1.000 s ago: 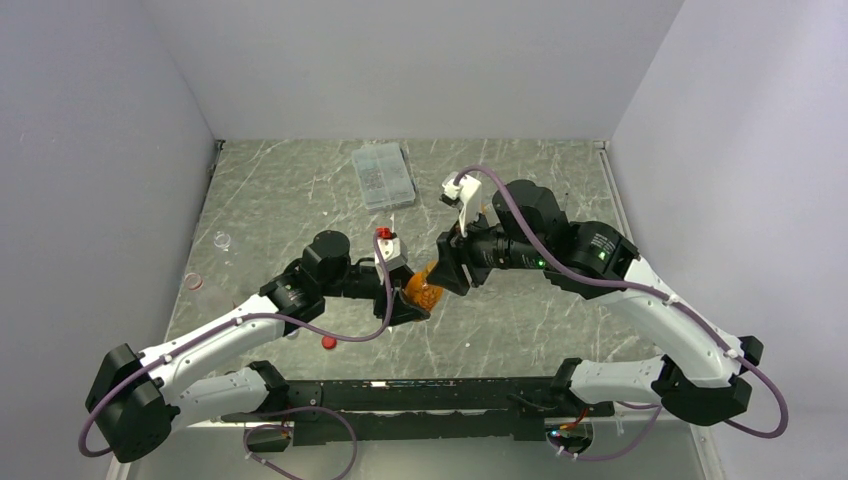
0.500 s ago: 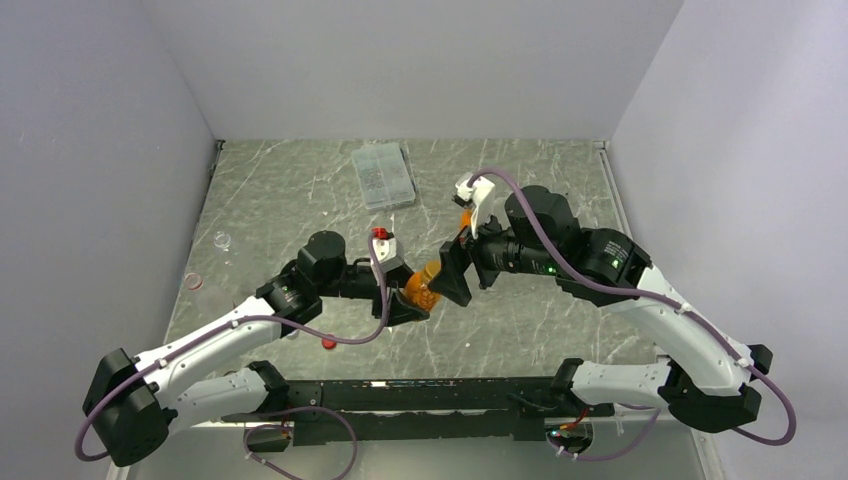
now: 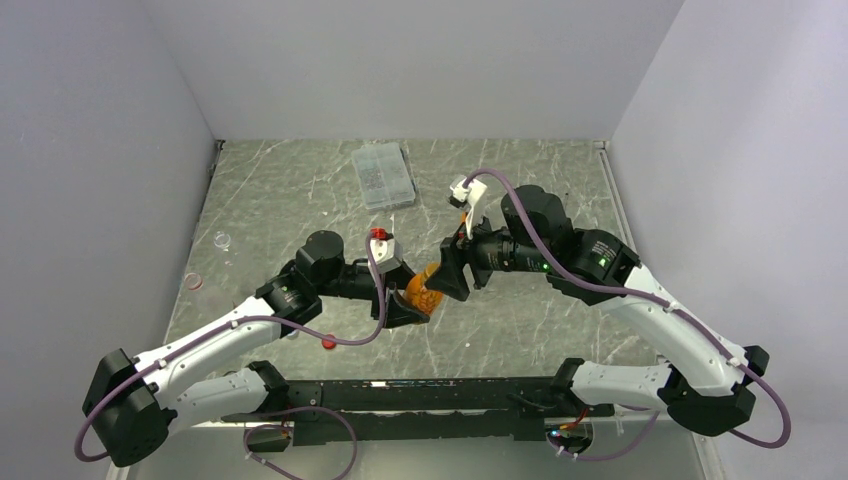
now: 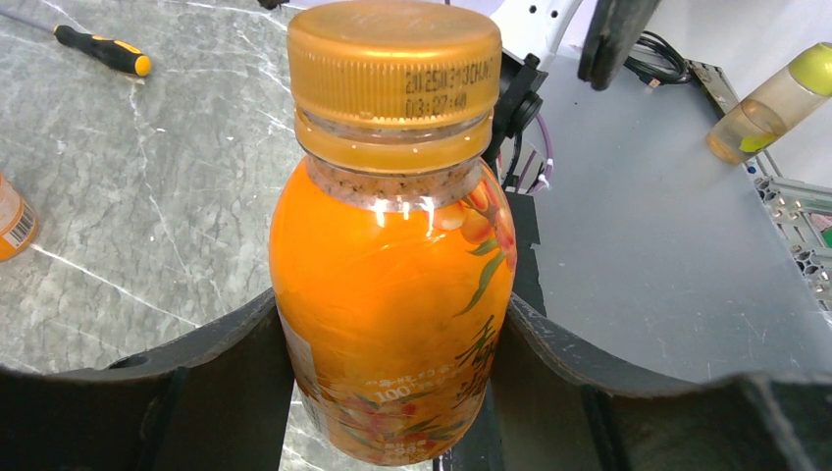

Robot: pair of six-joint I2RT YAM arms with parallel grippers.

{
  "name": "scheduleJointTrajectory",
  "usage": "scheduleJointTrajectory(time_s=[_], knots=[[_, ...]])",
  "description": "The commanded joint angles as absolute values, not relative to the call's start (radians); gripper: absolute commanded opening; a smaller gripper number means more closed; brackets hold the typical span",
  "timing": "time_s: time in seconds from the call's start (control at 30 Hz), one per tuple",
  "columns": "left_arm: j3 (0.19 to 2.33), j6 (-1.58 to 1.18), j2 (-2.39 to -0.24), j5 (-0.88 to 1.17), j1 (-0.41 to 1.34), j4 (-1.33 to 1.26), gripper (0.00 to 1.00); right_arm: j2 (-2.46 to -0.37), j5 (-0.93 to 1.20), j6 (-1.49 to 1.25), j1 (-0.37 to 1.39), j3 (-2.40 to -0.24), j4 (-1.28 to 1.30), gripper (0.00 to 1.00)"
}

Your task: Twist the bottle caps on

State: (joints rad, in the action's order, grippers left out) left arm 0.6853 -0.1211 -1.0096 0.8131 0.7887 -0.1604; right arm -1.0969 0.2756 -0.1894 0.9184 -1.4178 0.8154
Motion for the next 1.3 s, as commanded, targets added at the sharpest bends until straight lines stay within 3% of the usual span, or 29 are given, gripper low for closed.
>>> scheduleJointTrajectory(time_s=[0.0,0.93,1.13,1.27], knots=[[0.716,-0.128,-0.997,0.843,0.785,-0.204,0.0,-1.095,0.32,-0.181,0.913,-1.423,0.747,0.67],[0.723,-0.113,-0.985,0.828,0.785,-0.182,0.0,-1.126,0.308,-0.187,0.907,-1.42,0.781,0.54],[0.716,-0.113,-0.979,0.798,0.785,-0.185,0.0,-1.127,0.304,-0.2,0.905,-1.413,0.783,0.39],[0.724,-0.101,-0.969,0.662,0.785,-0.178,0.0,-1.153,0.258,-0.241,0.905,-1.425,0.808,0.32]])
